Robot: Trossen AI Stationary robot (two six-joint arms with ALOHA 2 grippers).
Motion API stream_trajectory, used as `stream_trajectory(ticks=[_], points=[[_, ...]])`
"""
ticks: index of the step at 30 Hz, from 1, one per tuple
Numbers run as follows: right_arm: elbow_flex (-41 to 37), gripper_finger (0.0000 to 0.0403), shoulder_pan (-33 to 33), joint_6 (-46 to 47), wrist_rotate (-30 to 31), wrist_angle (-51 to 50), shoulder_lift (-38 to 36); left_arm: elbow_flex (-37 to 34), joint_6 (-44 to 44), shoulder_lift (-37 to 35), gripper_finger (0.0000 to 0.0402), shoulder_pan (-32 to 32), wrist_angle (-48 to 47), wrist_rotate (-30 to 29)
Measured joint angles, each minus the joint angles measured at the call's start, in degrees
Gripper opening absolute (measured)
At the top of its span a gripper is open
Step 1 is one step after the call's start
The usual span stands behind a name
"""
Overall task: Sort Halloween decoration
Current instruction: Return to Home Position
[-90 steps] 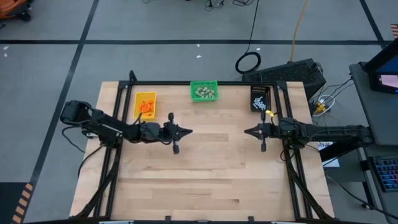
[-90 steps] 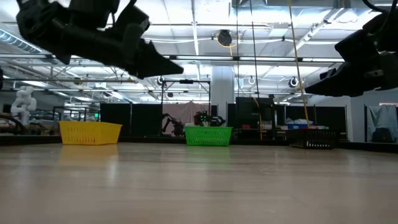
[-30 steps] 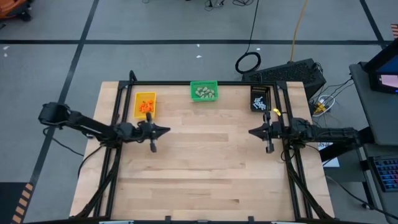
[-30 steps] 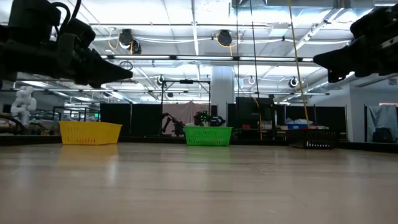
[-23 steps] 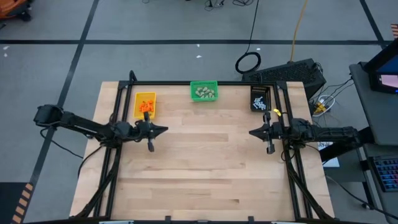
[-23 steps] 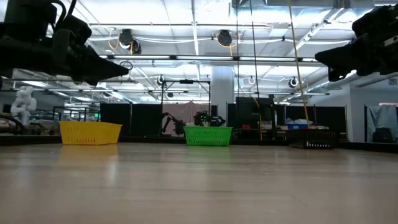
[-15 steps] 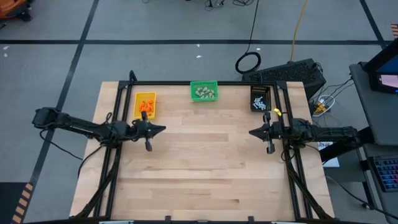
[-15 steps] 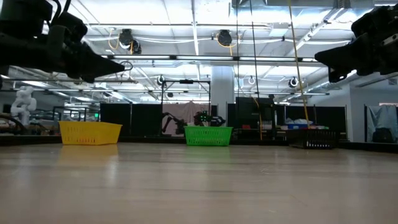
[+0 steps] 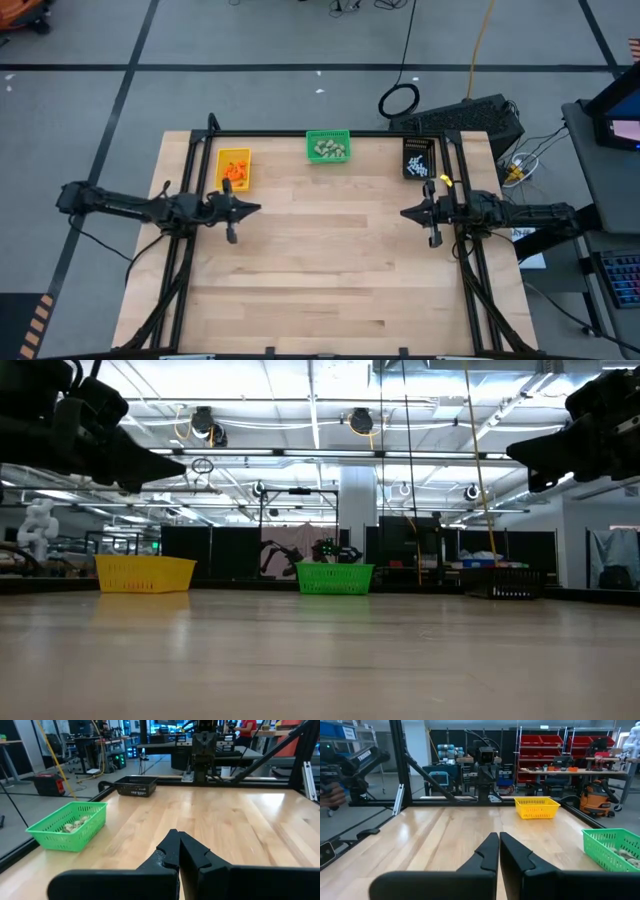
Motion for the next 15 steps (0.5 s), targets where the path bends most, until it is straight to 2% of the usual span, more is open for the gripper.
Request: stream_trajectory(ticks=[11, 15], points=[[-0.04, 0.0000, 0.00, -0.02, -0.19, -0.09, -0.02, -0.02, -0.32, -13.20, 0.0000, -0.01, -12.66, 0.19], [-0.07, 0.0000, 0.00, 0.00, -1.22, 0.02, -0.02, -0.02, 0.73, -18.24, 0.0000, 0.00, -16.42, 2.65]])
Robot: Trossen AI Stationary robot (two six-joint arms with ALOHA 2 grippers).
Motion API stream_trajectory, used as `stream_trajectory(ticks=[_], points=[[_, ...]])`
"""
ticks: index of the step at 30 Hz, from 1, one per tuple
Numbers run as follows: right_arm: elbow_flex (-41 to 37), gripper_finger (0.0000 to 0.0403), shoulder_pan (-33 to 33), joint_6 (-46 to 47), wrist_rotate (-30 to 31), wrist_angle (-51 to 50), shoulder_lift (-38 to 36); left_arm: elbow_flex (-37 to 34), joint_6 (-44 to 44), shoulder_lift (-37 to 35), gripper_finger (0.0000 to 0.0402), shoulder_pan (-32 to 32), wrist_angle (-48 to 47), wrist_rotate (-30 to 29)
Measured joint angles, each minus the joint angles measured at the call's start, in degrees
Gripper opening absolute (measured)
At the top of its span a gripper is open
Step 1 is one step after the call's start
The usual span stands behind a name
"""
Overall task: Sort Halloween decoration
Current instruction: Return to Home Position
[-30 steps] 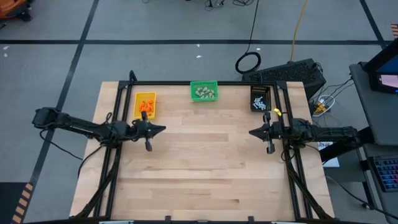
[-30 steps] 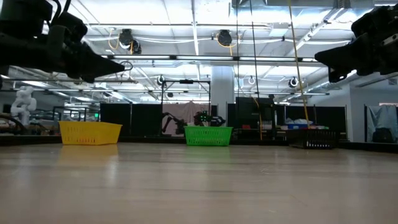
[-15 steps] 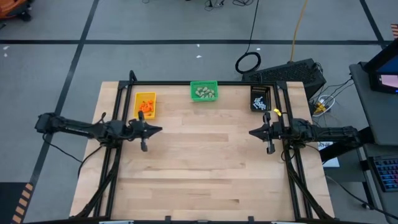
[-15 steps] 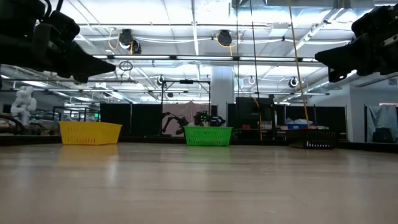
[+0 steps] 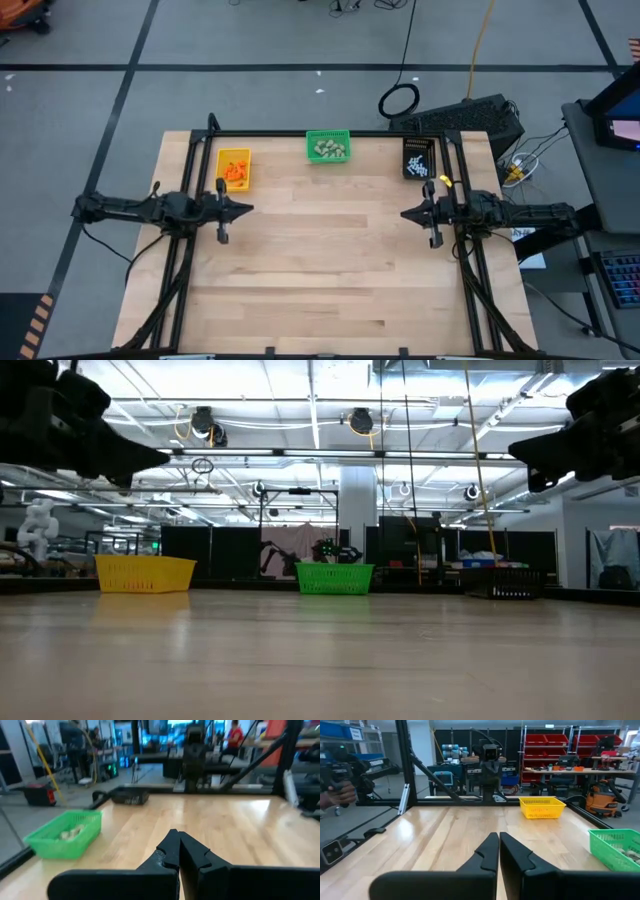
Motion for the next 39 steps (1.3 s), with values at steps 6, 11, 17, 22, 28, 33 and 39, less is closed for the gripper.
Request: stream_trajectory(ticks=[6, 11, 17, 22, 28, 33, 39], points=[[0.00, 0.0000, 0.00, -0.16, -0.70, 0.02, 0.00, 0.00, 1.99, -5.49, 0.0000, 0.13, -0.66, 3.50], [0.00, 0.0000, 0.00, -0.60, -0.77, 0.02, 0.00, -0.02, 2.51, -5.54, 0.0000, 1.54, -0.45, 4.51], [0.00, 0.0000, 0.00, -2.73, -0.69, 0.02, 0.00, -0.02, 0.06, -5.54, 0.0000, 4.62, -1.22, 6.25], [0.00, 0.0000, 0.00, -1.61, -0.68, 0.02, 0.02, -0.02, 0.37, -5.54, 0.0000, 6.07, -1.34, 6.48], [0.00, 0.0000, 0.00, 1.58, -0.83, 0.00, 0.02, -0.02, -0.07, -5.54, 0.0000, 6.14, -1.43, 6.64], [0.00, 0.0000, 1.87, 4.33, -2.01, 0.17, 0.02, -0.02, -0.07, -5.54, 0.0000, 6.10, -1.46, 6.64], [0.00, 0.0000, 4.19, 4.14, 0.63, -0.03, 0.02, -0.02, -0.07, -5.54, 0.0000, 6.10, -1.85, 8.30]])
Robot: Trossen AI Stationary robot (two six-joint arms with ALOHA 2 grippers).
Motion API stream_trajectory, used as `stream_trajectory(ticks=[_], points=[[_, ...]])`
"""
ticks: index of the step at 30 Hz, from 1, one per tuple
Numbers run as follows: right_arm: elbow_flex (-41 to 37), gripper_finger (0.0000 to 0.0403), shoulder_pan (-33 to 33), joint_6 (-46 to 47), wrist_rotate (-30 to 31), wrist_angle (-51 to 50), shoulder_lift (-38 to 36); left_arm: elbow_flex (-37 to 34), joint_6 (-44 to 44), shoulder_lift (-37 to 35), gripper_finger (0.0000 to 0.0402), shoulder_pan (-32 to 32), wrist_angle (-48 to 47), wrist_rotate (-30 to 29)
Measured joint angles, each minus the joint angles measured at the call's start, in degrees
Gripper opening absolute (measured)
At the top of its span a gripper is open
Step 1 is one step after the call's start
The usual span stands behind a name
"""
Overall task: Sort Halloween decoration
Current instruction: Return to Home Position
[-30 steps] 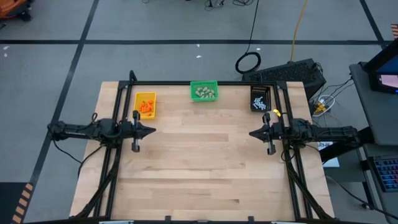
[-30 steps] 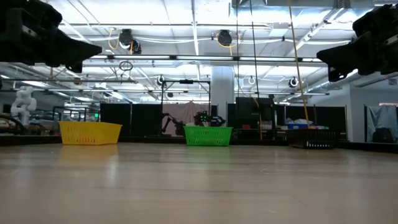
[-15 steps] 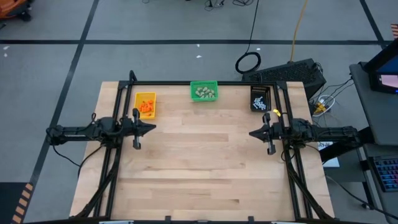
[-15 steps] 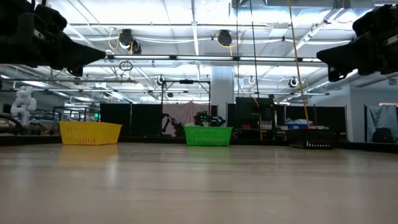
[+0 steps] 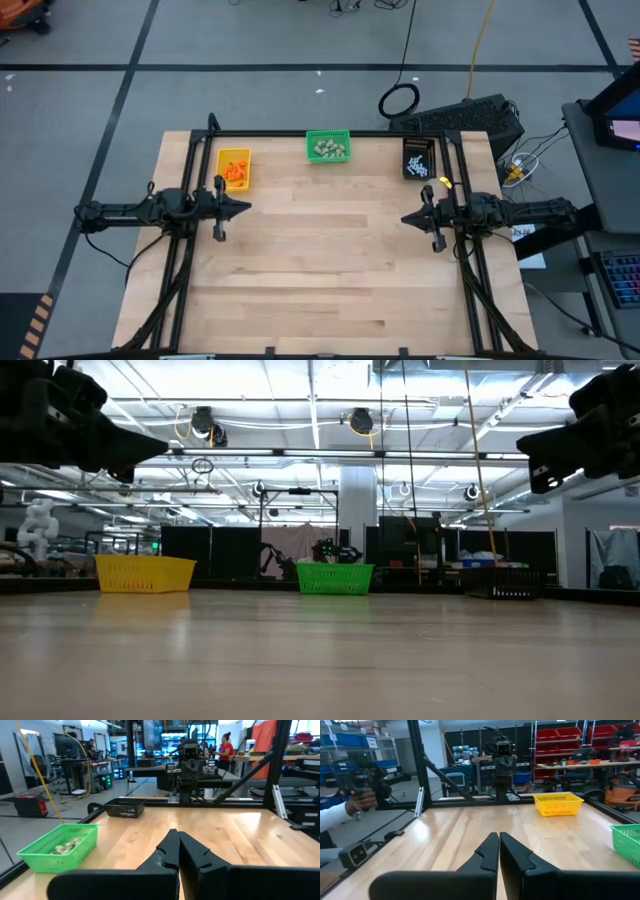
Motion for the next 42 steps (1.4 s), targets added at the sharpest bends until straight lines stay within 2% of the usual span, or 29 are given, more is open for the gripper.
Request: stream_trajectory(ticks=[9, 12, 19, 25, 42], points=[[-0.02, 0.0000, 0.29, 0.58, 0.11, 0.00, 0.00, 0.00, 0.03, 0.00, 0.0000, 0.00, -0.23, 0.91], [-0.02, 0.0000, 0.29, 0.60, 0.13, -0.04, 0.00, 0.00, 1.06, 0.00, 0.0000, 0.00, -0.68, 3.47], [-0.02, 0.0000, 0.29, 0.41, -0.62, 0.03, 0.00, -0.01, 0.40, 0.00, 0.0000, 0.00, -0.57, 3.99], [-0.02, 0.0000, 0.29, 0.41, -0.96, 0.51, 0.00, -0.01, 0.04, 0.00, 0.0000, -0.25, -0.65, 6.80], [-0.02, 0.0000, 0.29, 0.38, -1.09, 0.73, 0.00, -0.02, 1.50, 0.02, 0.0000, -0.26, -0.48, 5.38]])
